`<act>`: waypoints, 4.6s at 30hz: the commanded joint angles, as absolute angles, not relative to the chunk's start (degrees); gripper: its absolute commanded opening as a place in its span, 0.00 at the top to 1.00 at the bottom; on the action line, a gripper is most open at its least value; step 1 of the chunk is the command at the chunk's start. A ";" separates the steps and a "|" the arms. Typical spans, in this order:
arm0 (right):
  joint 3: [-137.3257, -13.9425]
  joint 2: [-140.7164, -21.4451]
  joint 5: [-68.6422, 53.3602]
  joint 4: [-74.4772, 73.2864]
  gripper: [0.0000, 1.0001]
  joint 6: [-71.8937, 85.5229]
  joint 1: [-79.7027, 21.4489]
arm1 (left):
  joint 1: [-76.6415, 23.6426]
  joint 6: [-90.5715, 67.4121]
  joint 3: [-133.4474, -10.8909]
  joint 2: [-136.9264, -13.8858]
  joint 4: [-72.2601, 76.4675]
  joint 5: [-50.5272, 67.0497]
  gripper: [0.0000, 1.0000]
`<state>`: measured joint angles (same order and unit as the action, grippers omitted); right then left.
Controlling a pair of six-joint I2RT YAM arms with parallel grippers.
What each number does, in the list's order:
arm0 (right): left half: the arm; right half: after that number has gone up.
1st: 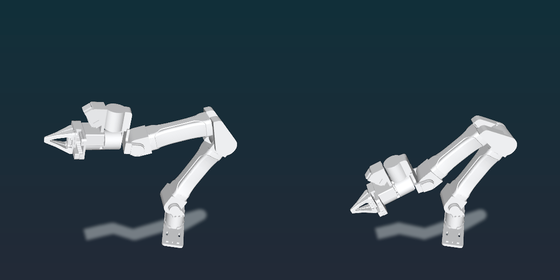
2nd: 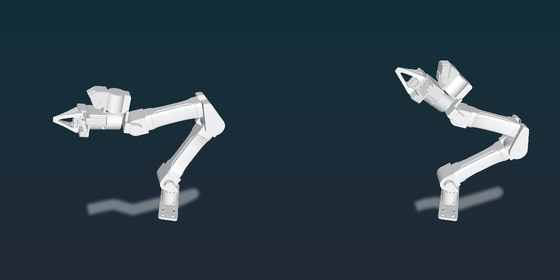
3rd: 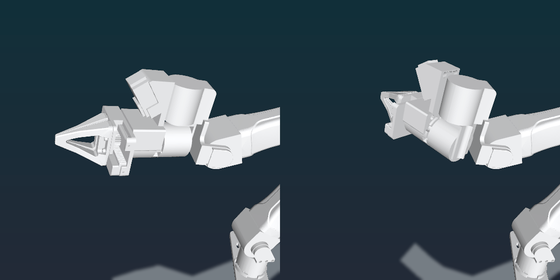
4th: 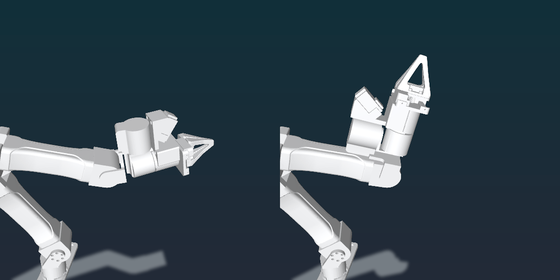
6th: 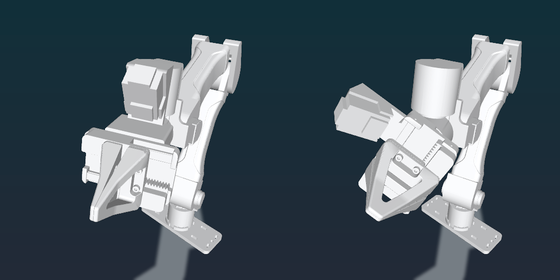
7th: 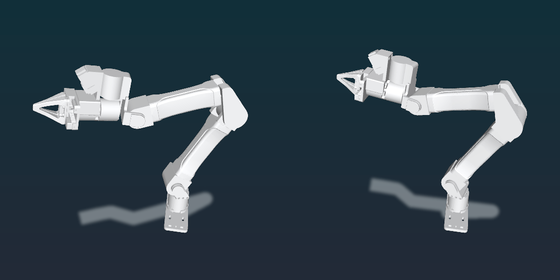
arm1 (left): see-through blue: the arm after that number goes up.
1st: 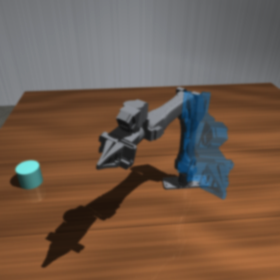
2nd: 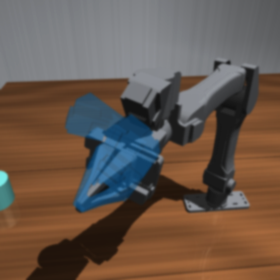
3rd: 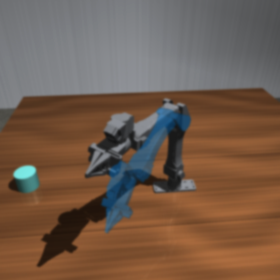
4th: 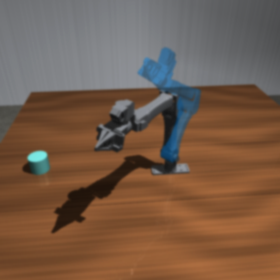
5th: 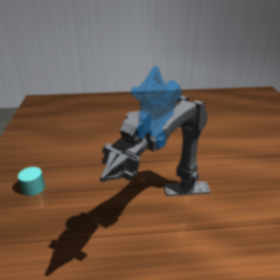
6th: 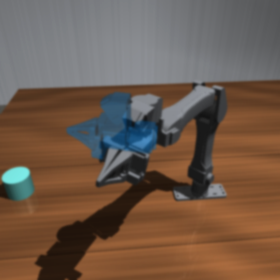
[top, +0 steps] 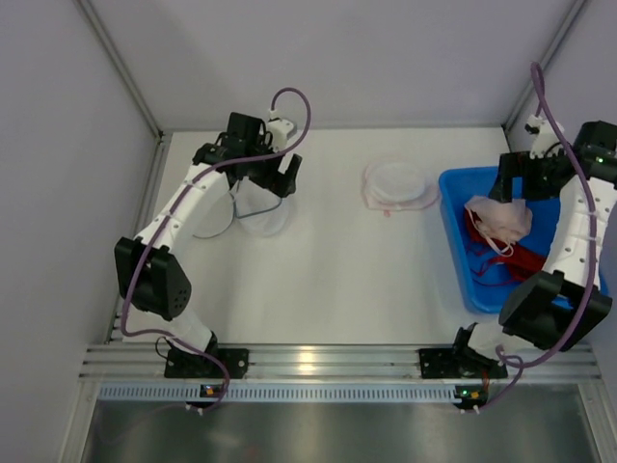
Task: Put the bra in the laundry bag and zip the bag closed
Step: Move the laundry bag to the center of the board, then pick up the bra from the bin, then place the bra at the center of the board.
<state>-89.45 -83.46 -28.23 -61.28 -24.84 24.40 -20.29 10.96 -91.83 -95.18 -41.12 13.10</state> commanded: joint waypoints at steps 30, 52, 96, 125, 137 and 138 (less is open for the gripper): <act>-82.97 -100.28 -32.17 -60.65 0.55 -101.25 32.35 | -19.34 6.86 -91.67 -99.05 -42.63 28.74 0.02; -75.32 -99.75 -30.15 -45.18 0.66 -96.59 28.04 | -17.32 4.92 -92.72 -103.54 -42.80 30.67 0.02; -92.29 -60.56 -56.43 -31.75 1.00 -45.12 15.60 | -7.56 1.23 -86.22 -88.33 -43.33 23.47 0.02; -79.16 -97.27 -43.67 -15.38 1.00 -21.12 -45.35 | 2.72 -4.48 -74.01 -80.77 -43.24 31.37 0.05; -92.29 -105.13 -43.77 -10.20 0.51 -5.21 -43.34 | 10.46 -3.78 -70.66 -80.68 -41.66 35.42 0.08; -90.02 -104.33 -45.16 -10.37 0.55 -4.49 -40.89 | 10.46 -2.74 -70.66 -80.77 -41.57 36.12 0.08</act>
